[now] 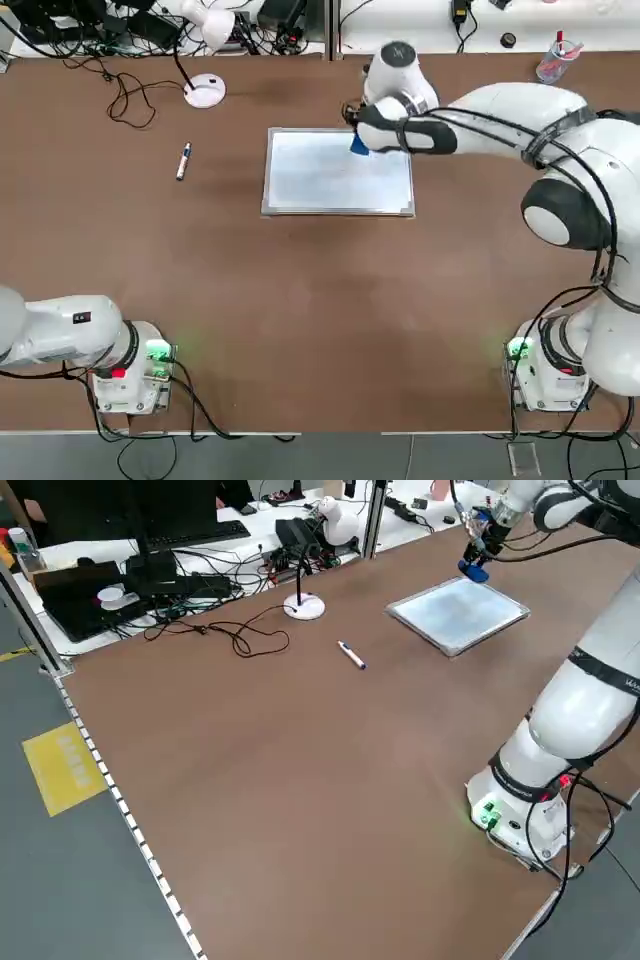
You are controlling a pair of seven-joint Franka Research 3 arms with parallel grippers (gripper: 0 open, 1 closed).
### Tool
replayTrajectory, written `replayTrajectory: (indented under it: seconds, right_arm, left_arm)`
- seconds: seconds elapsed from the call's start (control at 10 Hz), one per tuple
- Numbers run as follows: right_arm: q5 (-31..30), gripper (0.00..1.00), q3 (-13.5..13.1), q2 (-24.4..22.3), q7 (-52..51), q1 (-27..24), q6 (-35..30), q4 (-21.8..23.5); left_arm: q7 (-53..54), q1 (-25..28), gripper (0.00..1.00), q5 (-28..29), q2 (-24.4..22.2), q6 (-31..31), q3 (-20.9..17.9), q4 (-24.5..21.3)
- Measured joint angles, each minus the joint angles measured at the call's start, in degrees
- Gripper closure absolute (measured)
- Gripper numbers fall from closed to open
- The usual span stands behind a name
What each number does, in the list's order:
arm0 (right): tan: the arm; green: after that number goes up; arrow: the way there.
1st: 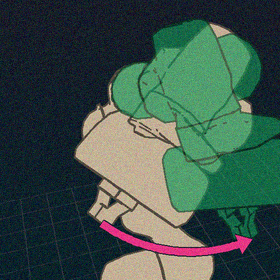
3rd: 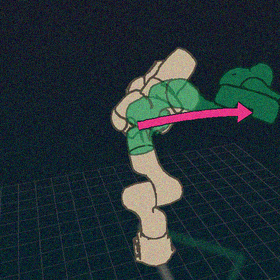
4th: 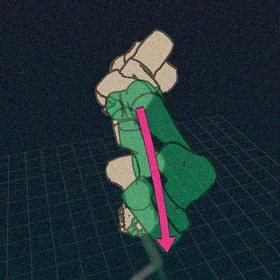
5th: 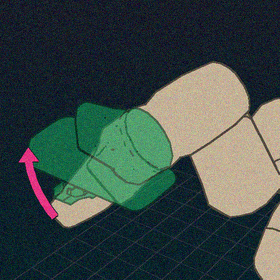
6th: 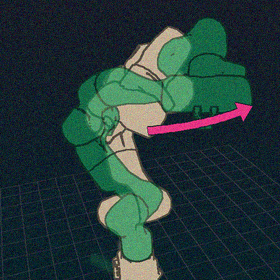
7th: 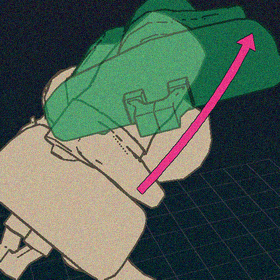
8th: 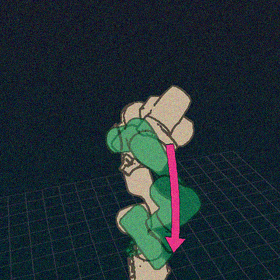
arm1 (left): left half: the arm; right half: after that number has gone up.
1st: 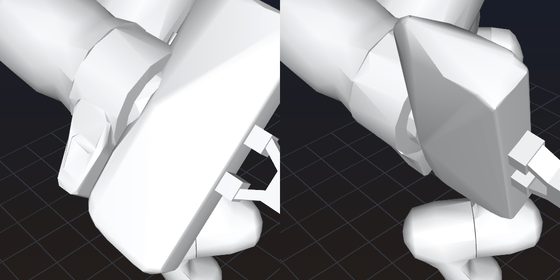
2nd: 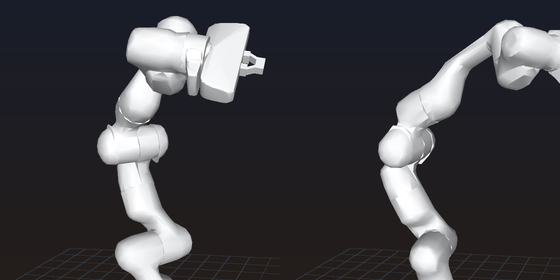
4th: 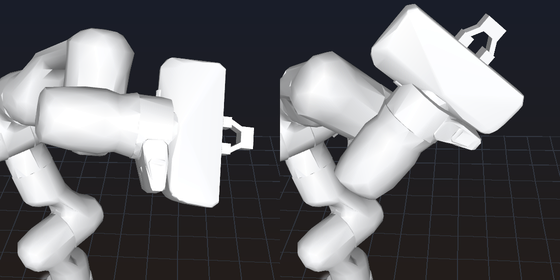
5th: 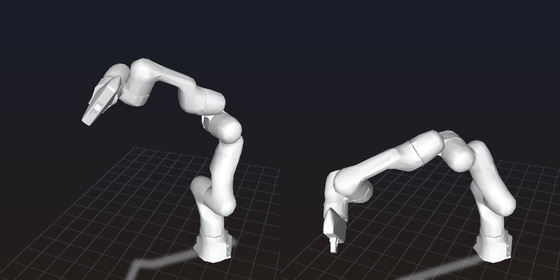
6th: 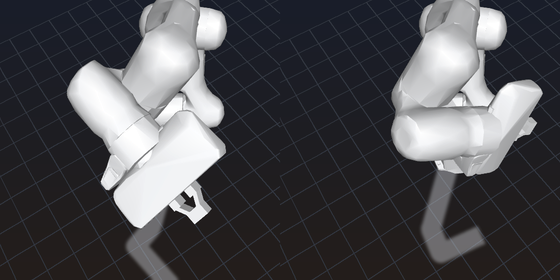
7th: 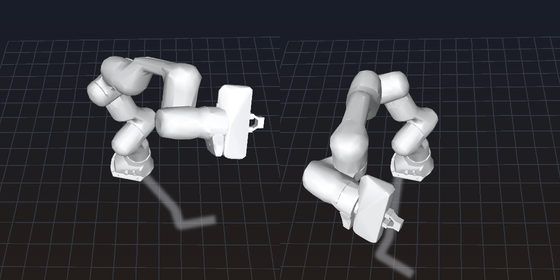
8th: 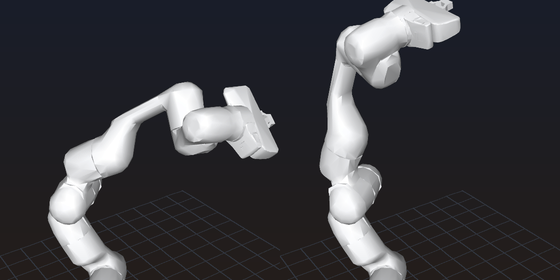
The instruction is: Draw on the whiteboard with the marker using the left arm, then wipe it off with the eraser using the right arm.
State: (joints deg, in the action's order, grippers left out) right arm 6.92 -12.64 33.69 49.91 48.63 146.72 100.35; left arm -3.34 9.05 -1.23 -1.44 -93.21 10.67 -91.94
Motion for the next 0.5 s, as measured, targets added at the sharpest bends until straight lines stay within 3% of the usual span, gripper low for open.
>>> replayTrajectory:
  seconds: [0.5]
  right_arm:
    - [-0.01, 0.44, 0.37, 3.45, -0.09, 0.15, 3.73, 2.04]
  left_arm:
    - [0.00, 0.01, 0.00, 0.00, 0.09, 0.00, 0.00, -0.08]
